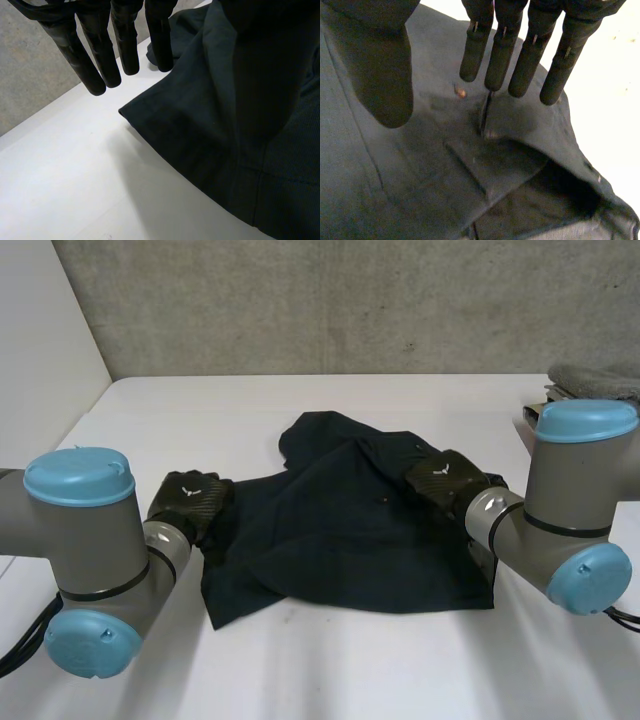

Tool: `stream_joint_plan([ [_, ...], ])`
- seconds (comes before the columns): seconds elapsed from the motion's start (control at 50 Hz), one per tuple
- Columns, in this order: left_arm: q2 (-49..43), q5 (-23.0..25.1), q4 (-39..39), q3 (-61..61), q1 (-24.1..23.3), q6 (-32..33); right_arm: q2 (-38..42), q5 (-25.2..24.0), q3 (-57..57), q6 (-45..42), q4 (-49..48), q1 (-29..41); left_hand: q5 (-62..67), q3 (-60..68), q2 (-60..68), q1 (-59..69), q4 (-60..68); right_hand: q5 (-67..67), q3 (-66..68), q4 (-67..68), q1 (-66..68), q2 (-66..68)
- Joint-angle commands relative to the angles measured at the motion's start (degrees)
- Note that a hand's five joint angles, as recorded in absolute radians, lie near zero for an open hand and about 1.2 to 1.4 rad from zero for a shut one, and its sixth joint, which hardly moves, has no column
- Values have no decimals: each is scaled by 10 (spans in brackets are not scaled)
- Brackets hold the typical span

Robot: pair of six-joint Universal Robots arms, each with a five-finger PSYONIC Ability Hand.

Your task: Fold the laundry.

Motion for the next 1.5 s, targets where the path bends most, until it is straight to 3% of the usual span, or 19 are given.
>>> stream_joint_plan([
  [0.02,4,2,0,-3,2,-2,40,11,-3,-13,-14,-2,14,-1,8,-2,11,5,-12,-8,-15,-13],
  [0.1,3,3,-1,-3,0,-4,58,9,-5,-14,-28,0,14,-1,8,-2,11,30,14,18,10,12],
  [0.16,2,2,-1,-5,0,-4,57,8,-3,-11,-33,1,14,-1,8,-2,11,272,255,259,251,253],
  [0.18,3,2,-1,-5,0,-4,51,7,-2,-10,-36,1,14,-1,8,-2,11,444,428,432,424,426],
  [0.38,-2,6,-5,1,4,-4,-82,-14,44,45,-39,2,-46,-61,-53,-62,-49,446,429,433,426,428],
  [0.58,-47,50,-11,32,-7,-7,-181,-27,57,72,16,23,-97,-112,-103,-113,-100,446,429,433,426,428],
  [0.68,-72,67,-42,49,-20,-17,-227,-25,69,67,36,27,-21,-36,-28,-37,-24,446,429,433,426,428],
  [0.74,-79,71,-70,63,-30,-21,-245,-24,79,67,32,27,116,101,110,100,114,446,429,433,426,428],
  [0.76,-78,71,-76,67,-31,-22,-248,-24,81,67,30,27,179,163,172,162,176,446,429,433,426,428],
  [0.78,-77,69,-83,71,-30,-25,-252,-23,84,66,28,27,404,389,397,388,401,446,429,433,426,428],
  [0.8,-73,68,-86,72,-29,-25,-252,-23,86,65,27,26,546,531,540,530,543,446,429,433,426,428],
  [0.94,-13,34,-76,62,-16,-40,-232,-27,90,31,35,4,563,547,556,546,560,446,429,433,426,428],
  [1.08,-13,63,-38,90,-15,-34,-154,-23,43,-19,44,-11,563,547,556,546,560,446,429,433,426,428],
  [1.16,-54,66,21,167,-11,-27,-97,-3,-39,-11,-2,-12,563,547,556,546,560,446,429,433,426,428],
  [1.24,-74,50,105,274,-9,-21,-55,45,-154,13,-113,-6,563,547,556,546,560,446,429,433,426,428],
  [1.34,-68,12,245,396,-3,-28,-45,107,-264,59,-327,0,563,547,556,546,560,446,429,433,426,428],
  [1.4,-62,1,284,427,-3,-40,-51,113,-289,83,-439,4,563,547,556,546,560,446,429,433,426,428],
  [1.5,-37,35,253,403,-7,-66,-53,83,-285,95,-434,14,563,547,556,546,560,446,429,433,426,428],
])
